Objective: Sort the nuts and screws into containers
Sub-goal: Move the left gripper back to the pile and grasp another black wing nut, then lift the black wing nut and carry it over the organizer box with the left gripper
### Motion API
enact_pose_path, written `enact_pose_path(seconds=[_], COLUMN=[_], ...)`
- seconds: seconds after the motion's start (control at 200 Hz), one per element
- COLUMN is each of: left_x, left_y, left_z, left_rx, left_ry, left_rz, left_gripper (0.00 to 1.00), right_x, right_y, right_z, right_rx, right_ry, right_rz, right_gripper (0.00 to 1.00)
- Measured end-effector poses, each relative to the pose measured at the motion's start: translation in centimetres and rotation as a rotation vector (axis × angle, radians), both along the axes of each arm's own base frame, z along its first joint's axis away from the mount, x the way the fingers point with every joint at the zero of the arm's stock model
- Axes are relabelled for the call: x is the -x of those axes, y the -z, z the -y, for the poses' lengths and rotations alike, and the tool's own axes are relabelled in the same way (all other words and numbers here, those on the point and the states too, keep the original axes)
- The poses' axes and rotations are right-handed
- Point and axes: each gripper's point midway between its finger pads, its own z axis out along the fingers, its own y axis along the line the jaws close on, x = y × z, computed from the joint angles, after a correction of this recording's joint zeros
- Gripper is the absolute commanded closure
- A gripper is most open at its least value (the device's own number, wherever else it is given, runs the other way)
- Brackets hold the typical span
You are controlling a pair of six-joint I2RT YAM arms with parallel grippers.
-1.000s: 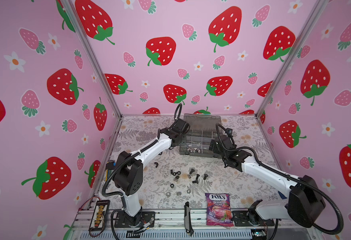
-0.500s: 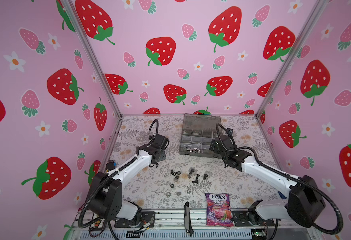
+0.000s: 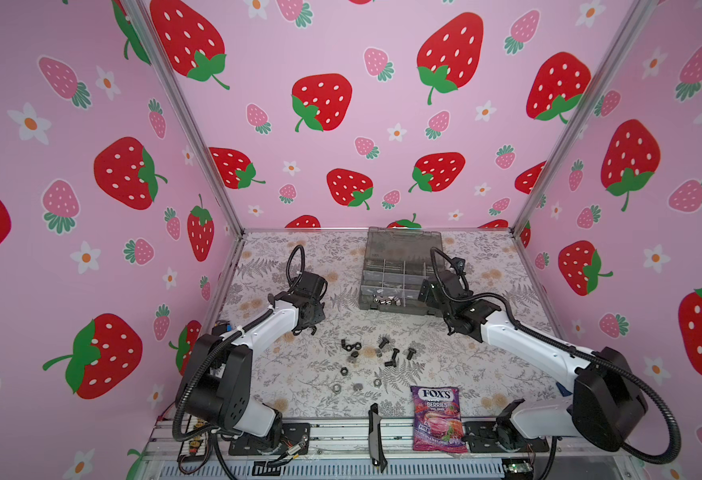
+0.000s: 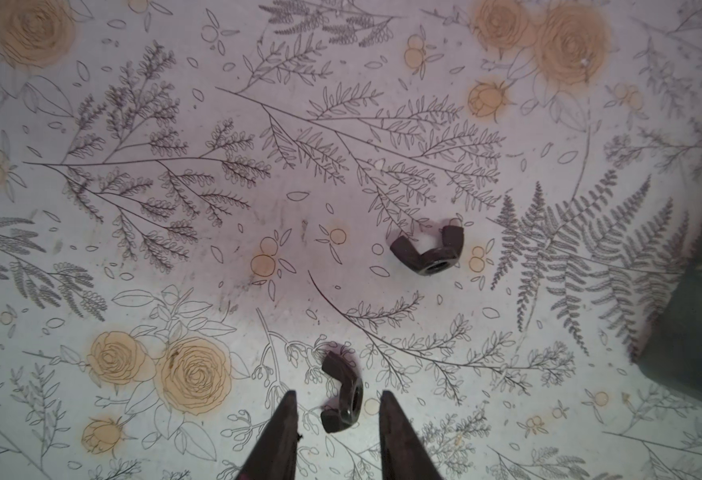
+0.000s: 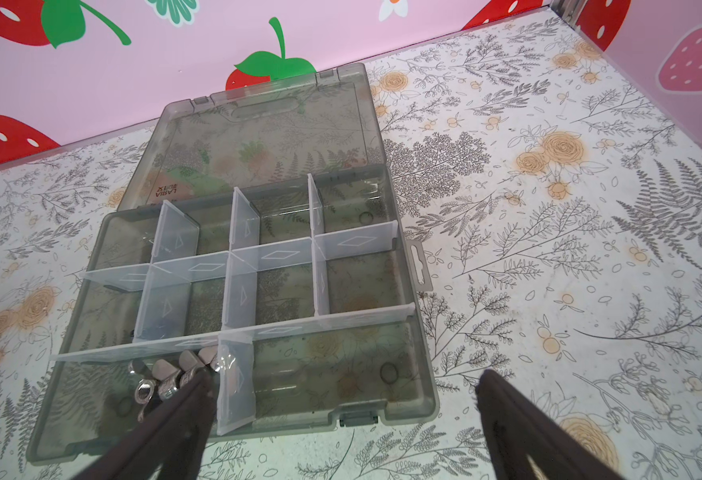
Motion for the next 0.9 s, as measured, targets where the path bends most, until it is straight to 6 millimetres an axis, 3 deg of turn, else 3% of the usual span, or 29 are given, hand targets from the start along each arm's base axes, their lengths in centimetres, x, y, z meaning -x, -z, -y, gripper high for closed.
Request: enact_pose_path(seconds=[0.405,0.9], left_x=[0.6,1.0], left_y=[2.0,3.7], left_z=[0.5,0.4], left_rx=[0.023,0.018], left_ry=[0.0,-0.004], left_rz=[-0.052,-0.092], left_gripper=[0.67,0.77], right_x=[0.0,0.0], right_y=[0.0,0.7], right_z=[0.0,0.0], right_rx=[-0.001,0.01], right_ry=[0.002,0.003], right_rz=[-0.001,-0.015], right_gripper=[0.0,0.0])
